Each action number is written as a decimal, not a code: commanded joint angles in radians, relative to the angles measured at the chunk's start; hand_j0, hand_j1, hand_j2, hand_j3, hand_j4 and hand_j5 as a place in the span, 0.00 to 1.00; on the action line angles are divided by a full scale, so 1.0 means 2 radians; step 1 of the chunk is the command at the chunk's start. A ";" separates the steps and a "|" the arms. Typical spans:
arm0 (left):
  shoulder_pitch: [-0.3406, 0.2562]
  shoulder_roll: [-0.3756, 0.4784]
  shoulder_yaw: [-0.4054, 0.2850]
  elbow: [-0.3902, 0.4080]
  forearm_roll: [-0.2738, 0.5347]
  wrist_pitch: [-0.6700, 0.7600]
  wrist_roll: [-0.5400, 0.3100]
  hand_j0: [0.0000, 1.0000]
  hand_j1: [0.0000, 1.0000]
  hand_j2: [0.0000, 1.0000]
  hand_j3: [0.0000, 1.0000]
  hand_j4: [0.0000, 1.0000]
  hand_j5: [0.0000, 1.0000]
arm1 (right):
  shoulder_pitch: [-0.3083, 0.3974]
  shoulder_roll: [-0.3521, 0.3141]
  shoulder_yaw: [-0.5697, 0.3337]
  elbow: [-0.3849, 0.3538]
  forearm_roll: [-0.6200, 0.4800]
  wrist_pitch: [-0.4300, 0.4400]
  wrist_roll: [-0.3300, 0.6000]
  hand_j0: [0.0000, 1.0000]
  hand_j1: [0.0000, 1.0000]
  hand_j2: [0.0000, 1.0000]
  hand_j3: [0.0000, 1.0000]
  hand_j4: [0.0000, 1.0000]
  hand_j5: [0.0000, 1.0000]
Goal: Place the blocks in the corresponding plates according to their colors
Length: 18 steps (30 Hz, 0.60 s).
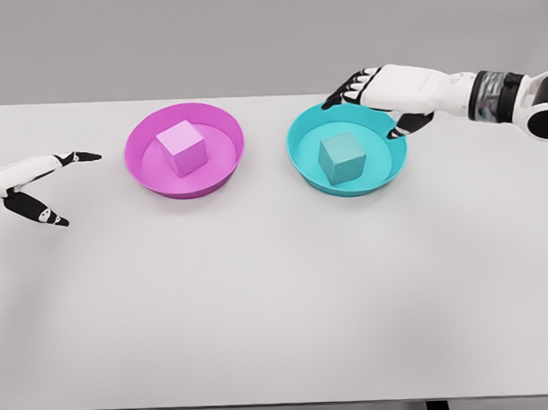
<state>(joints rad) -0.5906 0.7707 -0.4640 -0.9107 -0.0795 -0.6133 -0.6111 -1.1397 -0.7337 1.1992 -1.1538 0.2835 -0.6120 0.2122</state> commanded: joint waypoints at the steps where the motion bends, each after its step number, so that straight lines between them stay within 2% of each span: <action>1: 0.000 0.000 0.000 0.000 0.004 0.001 0.000 1.00 1.00 1.00 1.00 1.00 1.00 | 0.000 -0.023 -0.004 -0.011 -0.009 0.001 -0.003 1.00 1.00 1.00 1.00 1.00 1.00; 3: 0.000 0.000 0.000 0.000 0.004 0.001 0.000 1.00 1.00 1.00 1.00 1.00 1.00 | 0.005 -0.067 -0.008 -0.033 -0.040 0.001 -0.003 1.00 1.00 1.00 1.00 1.00 1.00; 6: 0.000 0.000 0.000 0.000 0.004 0.001 0.000 1.00 1.00 1.00 1.00 1.00 1.00 | 0.024 -0.099 -0.008 -0.043 -0.051 0.001 -0.022 1.00 1.00 1.00 1.00 1.00 1.00; 9: 0.000 0.000 -0.001 0.000 0.003 0.001 0.000 1.00 1.00 1.00 1.00 1.00 1.00 | 0.064 -0.161 -0.017 -0.104 -0.050 0.001 -0.022 1.00 1.00 1.00 1.00 1.00 1.00; 10: 0.000 0.000 -0.001 0.001 0.003 0.001 0.000 1.00 1.00 1.00 1.00 1.00 1.00 | 0.077 -0.172 -0.025 -0.118 -0.050 0.001 -0.022 1.00 1.00 1.00 1.00 1.00 1.00; 18: 0.000 0.000 -0.002 0.001 0.003 0.001 0.000 1.00 1.00 1.00 1.00 1.00 1.00 | 0.094 -0.175 -0.026 -0.120 -0.050 0.001 -0.019 1.00 1.00 1.00 1.00 1.00 1.00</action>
<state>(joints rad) -0.5906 0.7710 -0.4685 -0.9091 -0.0809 -0.6133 -0.6112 -0.9511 -1.0764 1.1504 -1.3879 0.1912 -0.6119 0.1748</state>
